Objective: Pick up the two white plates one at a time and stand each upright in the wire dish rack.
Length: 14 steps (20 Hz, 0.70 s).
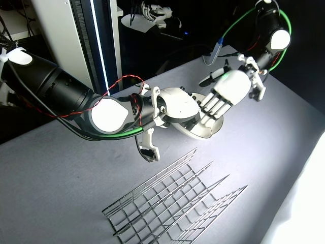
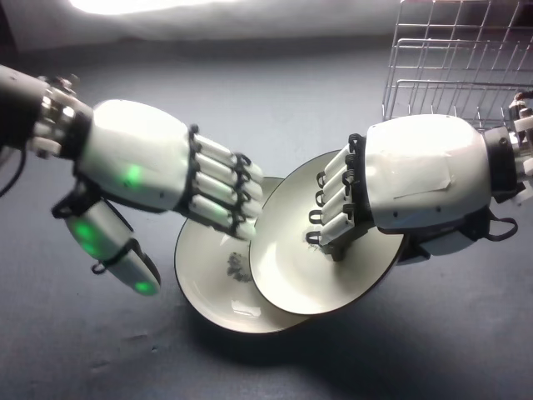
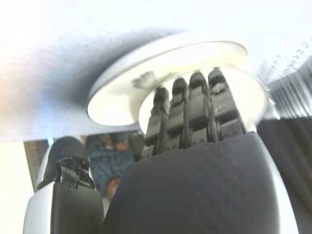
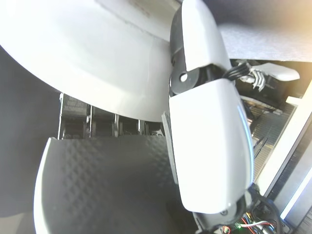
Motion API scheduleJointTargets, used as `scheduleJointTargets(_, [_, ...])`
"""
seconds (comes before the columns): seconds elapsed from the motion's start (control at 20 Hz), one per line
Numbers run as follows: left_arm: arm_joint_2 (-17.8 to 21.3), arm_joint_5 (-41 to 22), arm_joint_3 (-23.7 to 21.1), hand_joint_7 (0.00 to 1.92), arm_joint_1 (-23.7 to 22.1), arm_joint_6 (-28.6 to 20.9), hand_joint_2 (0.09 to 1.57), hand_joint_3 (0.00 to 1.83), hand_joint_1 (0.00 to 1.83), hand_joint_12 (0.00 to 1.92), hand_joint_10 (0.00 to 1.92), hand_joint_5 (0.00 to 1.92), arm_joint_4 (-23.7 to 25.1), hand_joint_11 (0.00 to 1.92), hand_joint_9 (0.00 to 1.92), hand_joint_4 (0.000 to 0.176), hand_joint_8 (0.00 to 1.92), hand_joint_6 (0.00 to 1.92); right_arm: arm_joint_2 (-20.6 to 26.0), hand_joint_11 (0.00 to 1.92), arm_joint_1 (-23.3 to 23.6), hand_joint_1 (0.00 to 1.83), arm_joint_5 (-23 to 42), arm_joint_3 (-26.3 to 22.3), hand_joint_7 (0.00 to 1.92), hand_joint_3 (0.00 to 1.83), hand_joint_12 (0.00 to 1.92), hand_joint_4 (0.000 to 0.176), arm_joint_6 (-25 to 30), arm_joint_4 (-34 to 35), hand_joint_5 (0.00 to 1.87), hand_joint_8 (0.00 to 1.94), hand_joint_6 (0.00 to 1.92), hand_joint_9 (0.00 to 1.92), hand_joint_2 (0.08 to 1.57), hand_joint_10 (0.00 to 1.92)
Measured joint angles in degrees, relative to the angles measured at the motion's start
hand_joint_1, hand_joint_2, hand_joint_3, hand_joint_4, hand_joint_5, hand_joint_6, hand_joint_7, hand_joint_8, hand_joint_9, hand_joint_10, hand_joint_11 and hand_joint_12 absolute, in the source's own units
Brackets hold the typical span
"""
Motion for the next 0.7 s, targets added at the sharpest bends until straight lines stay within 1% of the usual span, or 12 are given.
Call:
scheduleJointTargets(0.05, [1.2, 0.1, -0.8, 0.10, -0.8, -0.2, 1.15, 0.00, 0.00, 0.02, 0.00, 0.15, -0.5, 0.02, 0.05, 0.000, 0.00, 0.00, 0.2, 0.79, 0.5, 1.37, 0.0, -0.2, 1.00, 0.00, 1.23, 0.000, 0.0, 0.0, 0.95, 0.76, 1.09, 0.89, 1.12, 1.24])
scheduleJointTargets(0.1, [2.3, 0.0, -1.6, 0.09, -1.4, -0.7, 1.14, 0.00, 0.00, 0.02, 0.00, 0.14, -1.2, 0.01, 0.04, 0.000, 0.00, 0.00, 0.6, 0.81, 1.0, 1.37, 0.3, -0.3, 1.01, 0.00, 1.22, 0.000, 0.1, -0.1, 0.95, 0.75, 1.08, 0.90, 1.12, 1.23])
scheduleJointTargets(0.15, [3.5, -0.2, -2.3, 0.09, -1.9, -0.9, 1.15, 0.00, 0.00, 0.02, 0.00, 0.14, -1.9, 0.01, 0.04, 0.000, 0.00, 0.00, 0.8, 0.84, 1.3, 1.37, 0.4, -0.6, 1.04, 0.00, 1.29, 0.000, 0.1, 0.0, 0.96, 0.71, 1.00, 0.95, 1.10, 1.21])
scheduleJointTargets(0.2, [4.5, -0.4, -2.5, 0.10, -2.4, -1.5, 1.15, 0.00, 0.00, 0.03, 0.00, 0.15, -2.0, 0.02, 0.05, 0.000, 0.01, 0.01, 1.4, 0.86, 1.7, 1.38, 0.4, -1.1, 1.07, 0.00, 1.28, 0.000, 0.1, 0.6, 0.98, 0.66, 0.97, 0.97, 1.09, 1.19])
scheduleJointTargets(0.3, [6.8, -0.4, -2.9, 0.05, -3.1, -2.5, 1.15, 0.00, 0.00, 0.00, 0.00, 0.11, -3.1, 0.00, 0.01, 0.000, 0.00, 0.00, 2.2, 0.82, 2.7, 1.38, 0.3, -2.3, 1.07, 0.00, 1.31, 0.000, 0.2, 1.7, 0.95, 0.64, 1.01, 0.96, 1.10, 1.21])
scheduleJointTargets(0.35, [7.8, -0.4, -3.4, 0.06, -3.5, -3.3, 1.15, 0.00, 0.00, 0.00, 0.01, 0.12, -2.4, 0.00, 0.02, 0.000, 0.01, 0.01, 2.7, 0.83, 3.3, 1.38, 0.1, -3.0, 1.09, 0.00, 1.34, 0.000, 0.2, 2.2, 0.95, 0.63, 0.99, 0.97, 1.09, 1.20])
scheduleJointTargets(0.4, [8.6, -0.9, -3.5, 0.07, -3.6, -3.8, 1.15, 0.00, 0.00, 0.00, 0.01, 0.13, -2.6, 0.00, 0.02, 0.000, 0.01, 0.01, 3.2, 0.78, 3.8, 1.37, -0.2, -3.8, 1.04, 0.00, 1.36, 0.000, 0.2, 2.9, 0.92, 0.71, 1.04, 0.94, 1.11, 1.24])
scheduleJointTargets(0.45, [9.5, -1.3, -3.7, 0.10, -3.7, -4.3, 1.15, 0.00, 0.00, 0.02, 0.02, 0.16, -2.4, 0.03, 0.05, 0.000, 0.02, 0.02, 3.7, 0.82, 4.3, 1.38, -0.4, -4.8, 1.06, 0.00, 1.35, 0.000, 0.2, 3.8, 0.94, 0.69, 1.00, 0.96, 1.10, 1.22])
scheduleJointTargets(0.55, [11.4, -1.7, -4.1, 0.05, -4.4, -5.1, 1.15, 0.00, 0.00, 0.00, 0.00, 0.10, -1.9, 0.00, 0.01, 0.000, 0.00, 0.00, 4.7, 0.80, 5.7, 1.38, -0.9, -6.5, 1.06, 0.00, 1.34, 0.000, 0.2, 4.3, 0.93, 0.69, 1.00, 0.96, 1.10, 1.21])
scheduleJointTargets(0.7, [13.3, -1.9, -4.1, 0.10, -5.2, -5.4, 1.14, 0.00, 0.00, 0.02, 0.01, 0.14, -2.4, 0.03, 0.06, 0.000, 0.01, 0.01, 6.2, 0.73, 7.1, 1.37, -1.1, -8.5, 1.04, 0.00, 1.37, 0.000, 0.3, 5.4, 0.93, 0.73, 1.03, 0.91, 1.11, 1.27])
